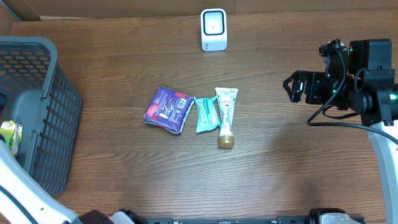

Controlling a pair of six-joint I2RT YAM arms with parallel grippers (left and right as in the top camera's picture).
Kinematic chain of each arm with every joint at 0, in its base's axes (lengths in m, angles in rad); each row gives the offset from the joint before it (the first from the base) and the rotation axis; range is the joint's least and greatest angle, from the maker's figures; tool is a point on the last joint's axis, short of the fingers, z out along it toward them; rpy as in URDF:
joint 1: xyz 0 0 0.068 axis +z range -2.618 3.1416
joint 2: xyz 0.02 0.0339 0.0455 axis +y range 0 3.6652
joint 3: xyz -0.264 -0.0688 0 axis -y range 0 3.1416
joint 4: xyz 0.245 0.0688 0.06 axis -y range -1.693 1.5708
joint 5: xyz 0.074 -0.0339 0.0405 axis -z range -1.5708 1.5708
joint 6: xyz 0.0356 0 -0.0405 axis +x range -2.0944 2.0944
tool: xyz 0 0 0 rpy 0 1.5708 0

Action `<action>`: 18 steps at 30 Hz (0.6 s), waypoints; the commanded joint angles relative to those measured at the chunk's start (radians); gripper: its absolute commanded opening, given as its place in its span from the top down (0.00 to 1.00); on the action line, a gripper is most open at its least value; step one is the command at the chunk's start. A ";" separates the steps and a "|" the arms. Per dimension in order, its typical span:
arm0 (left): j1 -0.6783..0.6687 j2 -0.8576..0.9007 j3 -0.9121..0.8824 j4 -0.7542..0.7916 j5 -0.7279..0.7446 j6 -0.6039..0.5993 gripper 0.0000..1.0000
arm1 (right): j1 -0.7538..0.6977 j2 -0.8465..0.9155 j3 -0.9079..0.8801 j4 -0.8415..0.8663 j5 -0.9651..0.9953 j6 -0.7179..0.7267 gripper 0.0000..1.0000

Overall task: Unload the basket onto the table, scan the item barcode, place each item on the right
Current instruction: 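Reach into the basket and grasp the yellow-green drink pouch with left gripper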

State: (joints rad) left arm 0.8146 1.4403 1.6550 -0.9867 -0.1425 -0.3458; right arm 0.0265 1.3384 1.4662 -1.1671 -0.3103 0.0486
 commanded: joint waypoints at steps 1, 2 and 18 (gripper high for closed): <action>0.005 0.021 -0.167 0.140 -0.006 0.110 0.01 | -0.004 -0.001 0.027 0.008 -0.004 -0.002 0.00; 0.005 0.032 -0.210 0.196 -0.006 0.134 0.01 | -0.004 -0.001 0.027 0.008 -0.004 -0.001 0.00; 0.057 0.319 -0.340 0.427 -0.048 0.657 0.00 | -0.004 -0.001 0.026 0.001 -0.004 -0.001 0.00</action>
State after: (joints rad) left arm 0.8360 1.7508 1.3193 -0.5697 -0.1593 0.2234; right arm 0.0265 1.3384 1.4662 -1.1698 -0.3103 0.0490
